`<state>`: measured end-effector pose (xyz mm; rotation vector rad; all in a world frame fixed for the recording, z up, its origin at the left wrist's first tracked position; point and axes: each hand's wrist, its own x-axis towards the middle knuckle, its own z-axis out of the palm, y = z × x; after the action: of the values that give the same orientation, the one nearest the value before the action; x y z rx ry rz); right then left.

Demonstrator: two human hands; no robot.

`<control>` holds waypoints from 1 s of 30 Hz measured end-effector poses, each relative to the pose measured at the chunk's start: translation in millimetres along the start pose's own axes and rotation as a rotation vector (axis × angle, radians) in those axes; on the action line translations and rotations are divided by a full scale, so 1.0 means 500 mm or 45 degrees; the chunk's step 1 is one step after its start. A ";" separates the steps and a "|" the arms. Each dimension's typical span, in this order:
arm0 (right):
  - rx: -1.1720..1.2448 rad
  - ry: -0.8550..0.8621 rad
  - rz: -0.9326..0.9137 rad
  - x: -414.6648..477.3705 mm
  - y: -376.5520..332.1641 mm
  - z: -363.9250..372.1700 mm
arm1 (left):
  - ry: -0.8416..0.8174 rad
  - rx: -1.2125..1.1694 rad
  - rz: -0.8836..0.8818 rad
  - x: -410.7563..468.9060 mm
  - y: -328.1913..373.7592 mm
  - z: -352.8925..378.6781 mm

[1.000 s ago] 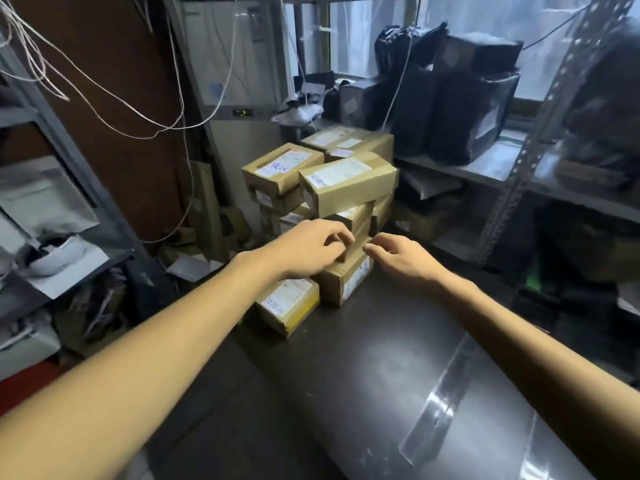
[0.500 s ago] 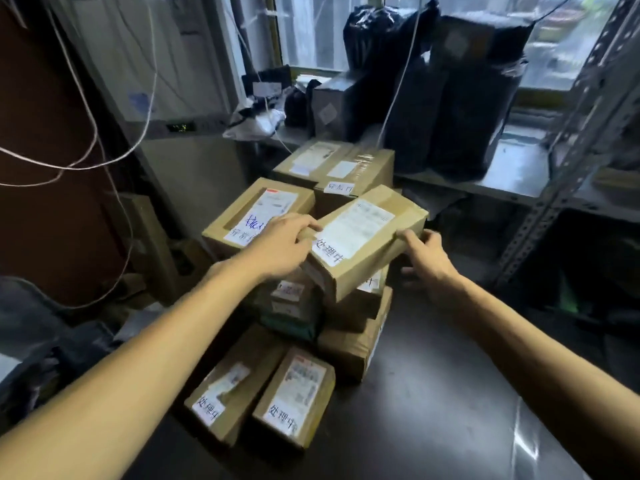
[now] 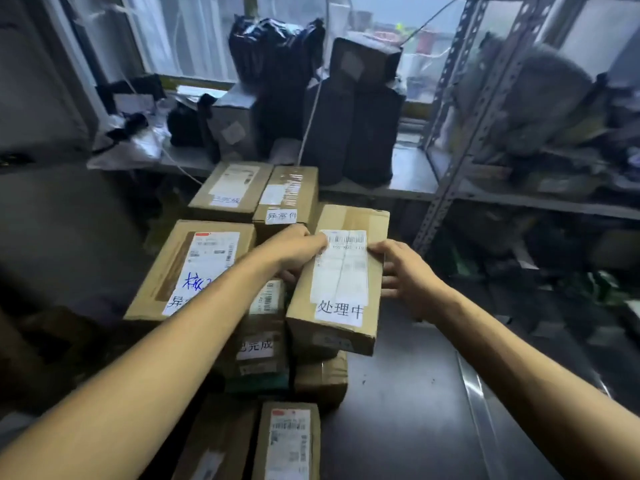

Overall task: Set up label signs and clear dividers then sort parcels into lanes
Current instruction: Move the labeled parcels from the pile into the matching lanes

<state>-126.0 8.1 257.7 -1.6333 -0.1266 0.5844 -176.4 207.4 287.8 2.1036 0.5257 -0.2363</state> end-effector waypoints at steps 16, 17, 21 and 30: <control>0.088 0.471 0.021 -0.239 0.092 -0.286 | -0.519 -0.086 0.264 -0.076 0.162 0.301; -0.002 0.513 0.007 -0.253 0.099 -0.305 | -0.523 -0.104 0.255 -0.081 0.175 0.327; -0.554 0.594 -0.206 -0.306 0.118 -0.379 | -0.434 -0.199 0.167 -0.102 0.219 0.446; -1.240 0.483 -0.013 -0.384 0.179 -0.483 | -0.252 -0.372 0.103 -0.116 0.277 0.637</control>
<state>-207.5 -301.8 238.0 -2.6538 -0.1487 0.1745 -154.6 -140.3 236.1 1.7903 0.3344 -0.2989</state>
